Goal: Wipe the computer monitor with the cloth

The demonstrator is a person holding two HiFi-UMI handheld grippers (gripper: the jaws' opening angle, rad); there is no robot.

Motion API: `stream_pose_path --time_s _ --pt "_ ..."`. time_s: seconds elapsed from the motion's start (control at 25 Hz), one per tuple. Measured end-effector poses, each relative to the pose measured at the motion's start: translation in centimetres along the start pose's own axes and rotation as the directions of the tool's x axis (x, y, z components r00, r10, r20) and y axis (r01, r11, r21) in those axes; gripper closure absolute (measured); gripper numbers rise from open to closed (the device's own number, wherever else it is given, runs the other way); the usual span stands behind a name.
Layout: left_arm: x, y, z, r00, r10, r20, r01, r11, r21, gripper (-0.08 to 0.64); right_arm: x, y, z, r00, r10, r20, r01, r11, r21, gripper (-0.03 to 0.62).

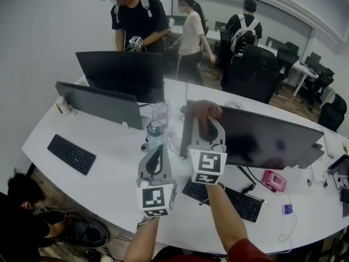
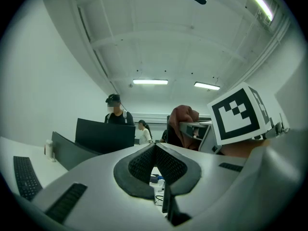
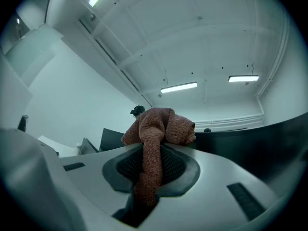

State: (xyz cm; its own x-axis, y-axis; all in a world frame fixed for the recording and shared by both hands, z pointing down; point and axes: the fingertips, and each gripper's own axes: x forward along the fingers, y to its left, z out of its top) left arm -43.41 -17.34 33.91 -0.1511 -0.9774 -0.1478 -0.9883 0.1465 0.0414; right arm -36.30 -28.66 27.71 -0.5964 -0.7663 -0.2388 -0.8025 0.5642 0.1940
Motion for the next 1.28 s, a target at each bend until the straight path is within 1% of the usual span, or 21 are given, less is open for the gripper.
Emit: stream_pose_path --time_s 0.28,0.6,0.84,1.04,1.16,1.28 --pt "-0.4 2.0 -0.5 1.000 0.027 -0.002 -0.027 1.000 0.005 0.537 1.2 2.7 0.3 0.999 0.033 0.017 -0.033 0.999 0.001 0.514" --pt "-0.2 2.6 -1.2 0.999 0.031 -0.020 -0.031 1.000 -0.002 0.537 1.2 3.6 -0.3 0.999 0.033 0.033 -0.033 0.999 -0.028 0.515" --pt "-0.1 2.7 -2.4 0.999 0.031 -0.037 -0.031 1.000 -0.001 0.537 0.7 3.8 -2.2 0.999 0.031 0.016 -0.031 0.999 -0.021 0.514" --pt "0.0 3.0 -3.0 0.999 0.031 -0.030 -0.030 1.000 0.009 0.537 0.3 4.2 -4.1 0.999 0.033 -0.010 -0.033 0.999 -0.013 0.514" --pt "-0.2 3.3 -3.8 0.999 0.032 -0.043 -0.032 0.999 0.013 0.537 0.0 4.4 -5.6 0.999 0.032 -0.034 -0.032 0.999 -0.002 0.515" --pt "-0.4 3.5 -4.8 0.997 0.040 -0.065 -0.040 0.999 0.002 0.537 -0.2 4.7 -7.1 0.998 0.038 -0.053 -0.038 0.999 0.004 0.514"
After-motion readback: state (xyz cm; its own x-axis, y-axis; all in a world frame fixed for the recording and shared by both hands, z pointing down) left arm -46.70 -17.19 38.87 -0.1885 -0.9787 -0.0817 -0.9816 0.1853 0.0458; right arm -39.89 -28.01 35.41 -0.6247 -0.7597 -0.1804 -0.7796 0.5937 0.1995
